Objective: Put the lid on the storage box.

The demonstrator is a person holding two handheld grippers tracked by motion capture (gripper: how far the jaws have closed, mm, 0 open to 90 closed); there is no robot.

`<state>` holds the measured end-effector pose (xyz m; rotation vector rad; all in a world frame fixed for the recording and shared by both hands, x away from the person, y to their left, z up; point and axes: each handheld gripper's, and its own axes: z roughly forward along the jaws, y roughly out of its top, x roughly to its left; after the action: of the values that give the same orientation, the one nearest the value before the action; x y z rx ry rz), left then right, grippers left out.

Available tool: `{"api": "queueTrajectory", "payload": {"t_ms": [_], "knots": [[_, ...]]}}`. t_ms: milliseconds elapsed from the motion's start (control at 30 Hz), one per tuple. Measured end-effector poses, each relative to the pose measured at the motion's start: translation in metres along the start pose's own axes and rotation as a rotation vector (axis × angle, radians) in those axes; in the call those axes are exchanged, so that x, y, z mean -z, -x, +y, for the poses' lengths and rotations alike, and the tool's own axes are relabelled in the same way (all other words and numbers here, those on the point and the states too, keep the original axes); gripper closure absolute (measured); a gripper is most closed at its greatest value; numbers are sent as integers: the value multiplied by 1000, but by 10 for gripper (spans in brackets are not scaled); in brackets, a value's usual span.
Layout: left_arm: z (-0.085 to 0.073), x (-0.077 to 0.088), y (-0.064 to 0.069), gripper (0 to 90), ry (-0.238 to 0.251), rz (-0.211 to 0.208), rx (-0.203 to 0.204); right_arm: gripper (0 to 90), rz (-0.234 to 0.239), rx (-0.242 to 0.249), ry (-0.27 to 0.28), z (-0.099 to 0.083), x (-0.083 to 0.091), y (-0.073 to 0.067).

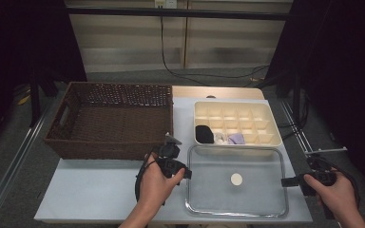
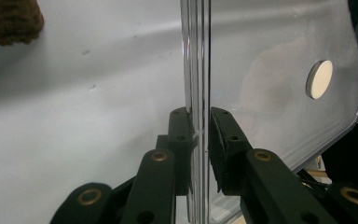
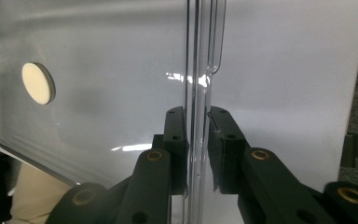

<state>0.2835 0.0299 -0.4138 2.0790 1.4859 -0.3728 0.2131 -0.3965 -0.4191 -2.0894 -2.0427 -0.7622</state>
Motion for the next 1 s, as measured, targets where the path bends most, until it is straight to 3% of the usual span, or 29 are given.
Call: {"api": "queueTrajectory", "payload": {"t_ms": [133, 433, 567, 1000], "knots": [[2, 7, -2, 795, 11, -25, 1, 790, 7, 5, 14, 2, 8, -4], [17, 24, 1, 797, 45, -41, -3, 790, 12, 15, 51, 16, 20, -13], [32, 33, 3, 799, 79, -61, 10, 791, 26, 3, 80, 25, 24, -14], [69, 35, 8, 799, 124, -45, 8, 789, 11, -10, 149, 56, 33, -14]]}}
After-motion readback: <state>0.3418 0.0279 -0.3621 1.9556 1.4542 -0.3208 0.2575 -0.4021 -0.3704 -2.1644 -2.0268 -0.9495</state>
